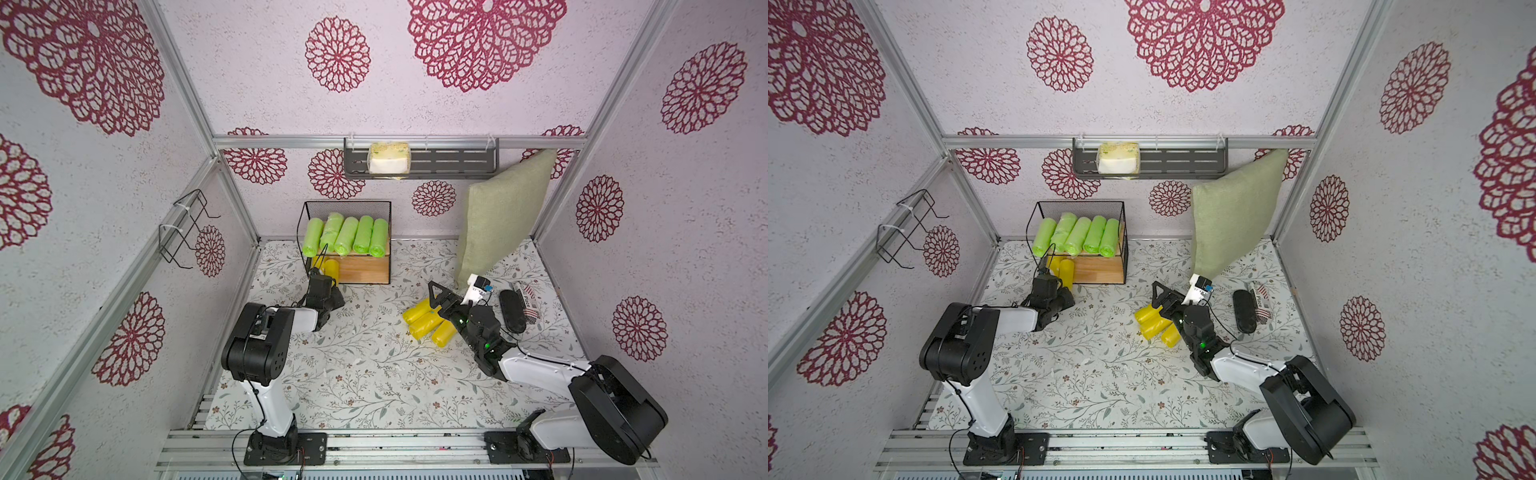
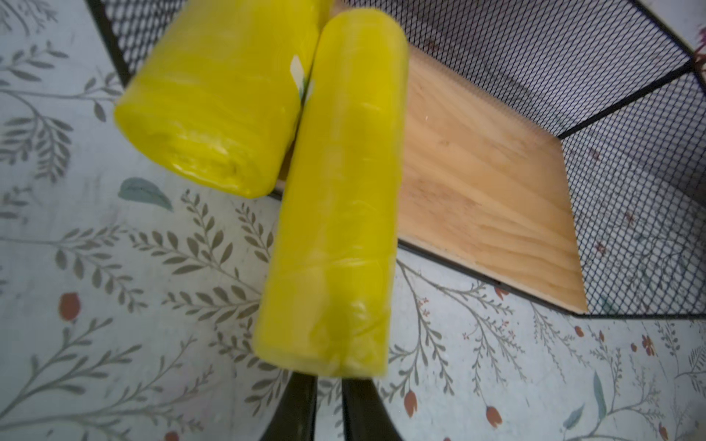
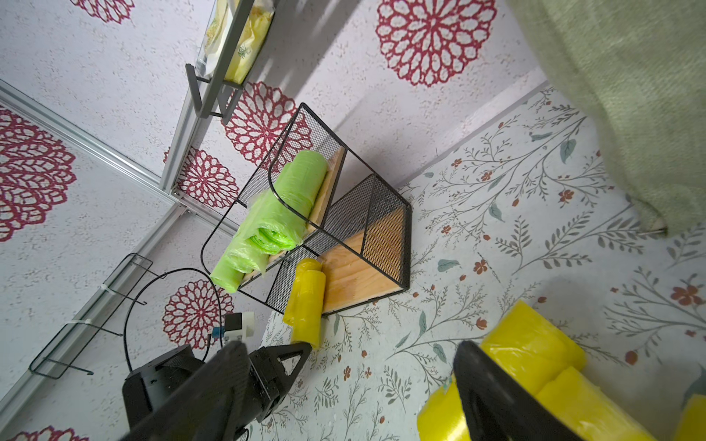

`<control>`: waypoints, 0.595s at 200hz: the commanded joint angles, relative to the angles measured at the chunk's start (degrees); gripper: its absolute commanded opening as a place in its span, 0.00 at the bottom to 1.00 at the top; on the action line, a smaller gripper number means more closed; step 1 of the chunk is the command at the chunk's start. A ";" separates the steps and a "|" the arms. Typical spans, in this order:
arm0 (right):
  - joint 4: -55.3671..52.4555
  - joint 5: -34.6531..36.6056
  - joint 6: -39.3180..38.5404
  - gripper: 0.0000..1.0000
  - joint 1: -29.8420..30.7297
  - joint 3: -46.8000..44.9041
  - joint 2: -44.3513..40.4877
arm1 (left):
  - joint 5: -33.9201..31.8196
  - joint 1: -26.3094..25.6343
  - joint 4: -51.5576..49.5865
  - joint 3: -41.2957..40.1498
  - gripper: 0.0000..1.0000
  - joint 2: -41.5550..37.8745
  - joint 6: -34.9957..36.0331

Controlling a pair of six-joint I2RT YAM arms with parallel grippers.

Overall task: Sort the rolls of trash bags by color and place them on the shelf
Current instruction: Place the roll of trash bags on the shelf.

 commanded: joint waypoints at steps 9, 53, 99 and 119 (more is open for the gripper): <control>1.41 -0.01 0.40 0.89 -0.19 -0.04 -1.10 | -2.27 1.45 4.02 3.12 0.16 1.66 -0.03; 1.21 0.07 0.51 0.89 -0.23 -0.17 -1.14 | -0.81 2.69 3.02 5.77 0.19 3.84 -1.24; 1.51 -0.16 0.46 0.89 -0.28 -0.17 -0.86 | 0.60 2.79 5.07 4.06 0.27 2.74 -4.04; 1.48 -0.25 0.60 0.89 -0.28 -0.16 -0.63 | 1.66 2.79 5.67 2.71 0.33 1.46 -5.65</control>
